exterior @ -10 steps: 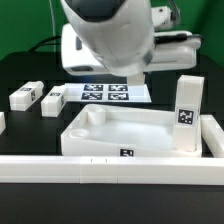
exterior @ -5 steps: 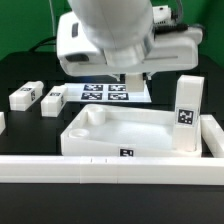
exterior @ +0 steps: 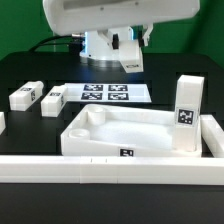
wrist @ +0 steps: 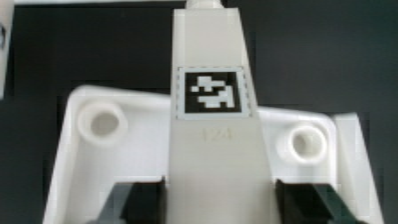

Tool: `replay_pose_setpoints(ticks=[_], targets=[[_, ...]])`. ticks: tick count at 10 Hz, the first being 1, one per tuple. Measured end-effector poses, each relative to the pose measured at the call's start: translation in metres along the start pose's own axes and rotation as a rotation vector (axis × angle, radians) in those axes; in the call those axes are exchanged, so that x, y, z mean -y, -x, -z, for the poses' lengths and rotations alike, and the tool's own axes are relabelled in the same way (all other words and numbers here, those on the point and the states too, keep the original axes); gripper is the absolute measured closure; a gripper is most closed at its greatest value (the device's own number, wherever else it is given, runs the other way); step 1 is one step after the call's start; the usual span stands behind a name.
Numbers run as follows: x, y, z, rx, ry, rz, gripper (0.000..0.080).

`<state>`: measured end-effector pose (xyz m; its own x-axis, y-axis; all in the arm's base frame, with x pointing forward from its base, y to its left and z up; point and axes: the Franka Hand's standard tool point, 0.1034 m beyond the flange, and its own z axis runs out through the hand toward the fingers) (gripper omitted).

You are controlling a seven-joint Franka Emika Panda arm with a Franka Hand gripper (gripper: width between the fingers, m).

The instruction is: Assemble desk

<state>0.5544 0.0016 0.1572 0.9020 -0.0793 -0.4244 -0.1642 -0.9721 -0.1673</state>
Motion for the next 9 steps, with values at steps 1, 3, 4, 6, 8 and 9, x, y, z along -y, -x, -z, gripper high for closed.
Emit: replay_pose_setpoints(ticks=[1, 3, 4, 6, 8, 9], targets=[[-0.002, -0.004, -0.001, -0.067, 0.005, -0.001, 0.0511], [-0.003, -0.005, 0.001, -0.184, 0.014, -0.002, 0.0511], [-0.005, -0.011, 0.007, -0.259, 0.02, 0.007, 0.0511], [-0.012, -0.015, 0.036, -0.337, 0.018, 0.022, 0.0511], [-0.012, -0.026, 0.054, -0.464, 0.028, 0.023, 0.0511], [-0.014, -0.029, 0.054, -0.528, 0.037, 0.022, 0.0511]])
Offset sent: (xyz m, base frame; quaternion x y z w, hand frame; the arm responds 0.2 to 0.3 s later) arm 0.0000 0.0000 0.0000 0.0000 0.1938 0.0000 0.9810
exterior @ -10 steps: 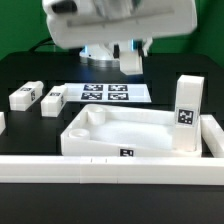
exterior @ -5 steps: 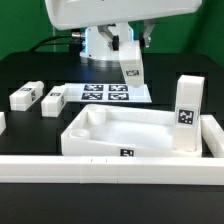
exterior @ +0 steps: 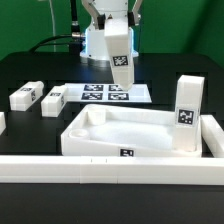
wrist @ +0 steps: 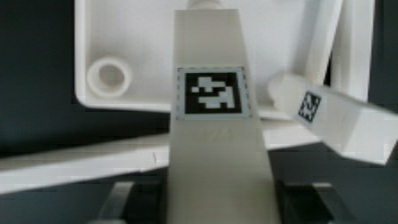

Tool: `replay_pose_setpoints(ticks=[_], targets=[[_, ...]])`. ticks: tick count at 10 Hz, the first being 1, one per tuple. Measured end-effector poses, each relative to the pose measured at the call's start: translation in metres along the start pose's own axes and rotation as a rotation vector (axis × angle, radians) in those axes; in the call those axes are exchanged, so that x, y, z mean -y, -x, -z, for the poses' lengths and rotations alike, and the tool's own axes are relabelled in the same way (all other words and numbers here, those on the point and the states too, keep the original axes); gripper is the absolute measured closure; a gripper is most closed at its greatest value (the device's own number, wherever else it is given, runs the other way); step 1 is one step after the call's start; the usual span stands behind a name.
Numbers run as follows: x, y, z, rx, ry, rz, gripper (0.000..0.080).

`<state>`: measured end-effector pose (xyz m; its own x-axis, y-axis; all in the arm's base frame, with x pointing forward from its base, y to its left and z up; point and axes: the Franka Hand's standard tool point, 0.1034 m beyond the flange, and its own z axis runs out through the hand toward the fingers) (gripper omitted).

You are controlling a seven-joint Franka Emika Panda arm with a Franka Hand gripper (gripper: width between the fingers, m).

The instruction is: Assemble desk

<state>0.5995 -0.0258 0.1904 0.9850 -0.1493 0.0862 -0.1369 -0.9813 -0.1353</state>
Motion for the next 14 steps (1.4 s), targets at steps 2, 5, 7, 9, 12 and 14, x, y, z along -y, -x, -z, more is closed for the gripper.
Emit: replay_pose_setpoints(ticks=[2, 5, 7, 9, 12, 14], targets=[[-0.004, -0.003, -0.002, -0.145, 0.023, 0.002, 0.0511], [-0.013, -0.017, -0.005, -0.274, 0.046, 0.002, 0.0511], [-0.01, -0.021, -0.008, -0.277, 0.046, 0.008, 0.0511], [-0.012, -0.022, -0.009, -0.31, 0.055, 0.01, 0.0511], [-0.03, -0.017, -0.011, -0.445, 0.108, 0.053, 0.0511], [-0.033, -0.012, -0.016, -0.469, 0.119, 0.055, 0.0511]])
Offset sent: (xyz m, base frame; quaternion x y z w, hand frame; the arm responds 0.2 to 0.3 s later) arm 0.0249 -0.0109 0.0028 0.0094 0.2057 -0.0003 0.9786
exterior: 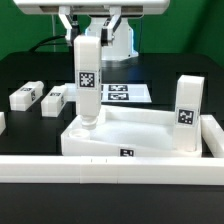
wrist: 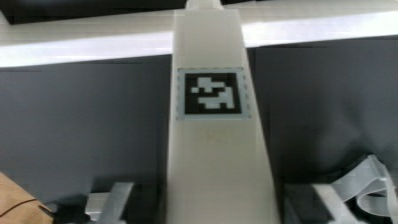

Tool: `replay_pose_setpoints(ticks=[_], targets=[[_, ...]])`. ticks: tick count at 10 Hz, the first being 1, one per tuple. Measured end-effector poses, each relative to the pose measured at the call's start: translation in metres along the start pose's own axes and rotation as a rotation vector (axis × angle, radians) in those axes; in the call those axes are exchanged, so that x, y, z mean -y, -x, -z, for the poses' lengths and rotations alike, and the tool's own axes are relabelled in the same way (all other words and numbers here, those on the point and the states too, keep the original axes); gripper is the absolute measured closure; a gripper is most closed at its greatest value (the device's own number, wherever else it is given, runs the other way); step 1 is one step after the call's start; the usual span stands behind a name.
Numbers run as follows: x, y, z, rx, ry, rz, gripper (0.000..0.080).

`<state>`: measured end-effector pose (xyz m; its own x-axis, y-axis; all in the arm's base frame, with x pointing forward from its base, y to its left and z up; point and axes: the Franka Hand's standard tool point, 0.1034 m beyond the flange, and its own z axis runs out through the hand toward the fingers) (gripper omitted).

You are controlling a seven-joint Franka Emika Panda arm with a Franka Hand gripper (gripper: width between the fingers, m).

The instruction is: Assemble desk

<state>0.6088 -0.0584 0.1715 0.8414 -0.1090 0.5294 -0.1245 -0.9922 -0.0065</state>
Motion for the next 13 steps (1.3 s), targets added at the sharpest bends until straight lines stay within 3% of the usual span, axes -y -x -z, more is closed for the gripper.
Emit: replay_pose_setpoints(ticks=[2, 7, 13], targets=[[-0.001, 0.002, 0.0, -0.002, 0.003, 0.004, 0.0511], [-0.013, 0.043, -0.003, 0.017, 0.027, 0.009, 0.0511], [-0.015, 0.045, -0.004, 0.022, 0.029, 0.01, 0.0511]])
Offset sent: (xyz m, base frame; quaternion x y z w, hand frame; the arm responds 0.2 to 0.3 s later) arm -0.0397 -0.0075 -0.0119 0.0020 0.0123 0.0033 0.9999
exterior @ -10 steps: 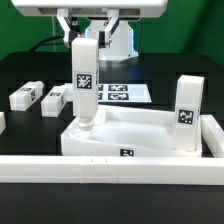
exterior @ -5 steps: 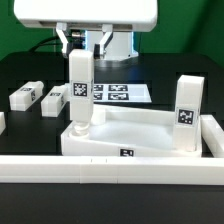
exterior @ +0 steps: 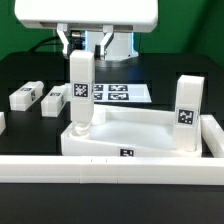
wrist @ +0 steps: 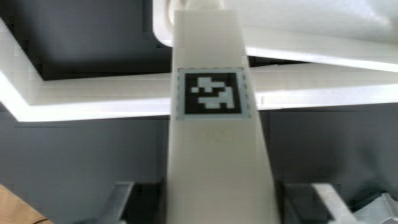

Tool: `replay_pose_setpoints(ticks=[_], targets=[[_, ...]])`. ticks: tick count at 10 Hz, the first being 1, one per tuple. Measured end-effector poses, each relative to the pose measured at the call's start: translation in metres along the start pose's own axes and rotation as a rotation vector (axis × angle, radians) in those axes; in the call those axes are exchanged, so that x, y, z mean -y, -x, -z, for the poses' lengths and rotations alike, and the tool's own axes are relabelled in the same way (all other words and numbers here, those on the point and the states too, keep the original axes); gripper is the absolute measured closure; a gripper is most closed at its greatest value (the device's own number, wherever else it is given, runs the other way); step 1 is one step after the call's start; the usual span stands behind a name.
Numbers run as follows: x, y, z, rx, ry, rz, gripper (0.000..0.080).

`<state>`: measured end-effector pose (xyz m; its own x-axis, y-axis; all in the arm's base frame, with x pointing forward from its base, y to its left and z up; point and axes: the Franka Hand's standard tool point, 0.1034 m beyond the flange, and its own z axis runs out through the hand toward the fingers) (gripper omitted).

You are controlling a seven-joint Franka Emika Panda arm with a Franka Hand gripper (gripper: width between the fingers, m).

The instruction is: Assemble desk

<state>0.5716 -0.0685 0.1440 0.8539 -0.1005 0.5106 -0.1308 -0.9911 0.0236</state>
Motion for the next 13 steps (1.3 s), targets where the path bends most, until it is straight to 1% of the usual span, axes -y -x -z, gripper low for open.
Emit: replay_pose_setpoints(ticks=[2, 5, 9, 11, 13], targets=[[-0.004, 0.0, 0.0, 0.001, 0.004, -0.003, 0.0511], [-0.004, 0.0, -0.001, -0.003, 0.005, -0.002, 0.0511], [0.001, 0.001, -0.008, 0.002, 0.002, 0.006, 0.0511], [0.0, 0.004, -0.01, -0.011, 0.009, 0.008, 0.0511], [-0.003, 0.007, -0.011, -0.046, 0.024, 0.011, 0.051]])
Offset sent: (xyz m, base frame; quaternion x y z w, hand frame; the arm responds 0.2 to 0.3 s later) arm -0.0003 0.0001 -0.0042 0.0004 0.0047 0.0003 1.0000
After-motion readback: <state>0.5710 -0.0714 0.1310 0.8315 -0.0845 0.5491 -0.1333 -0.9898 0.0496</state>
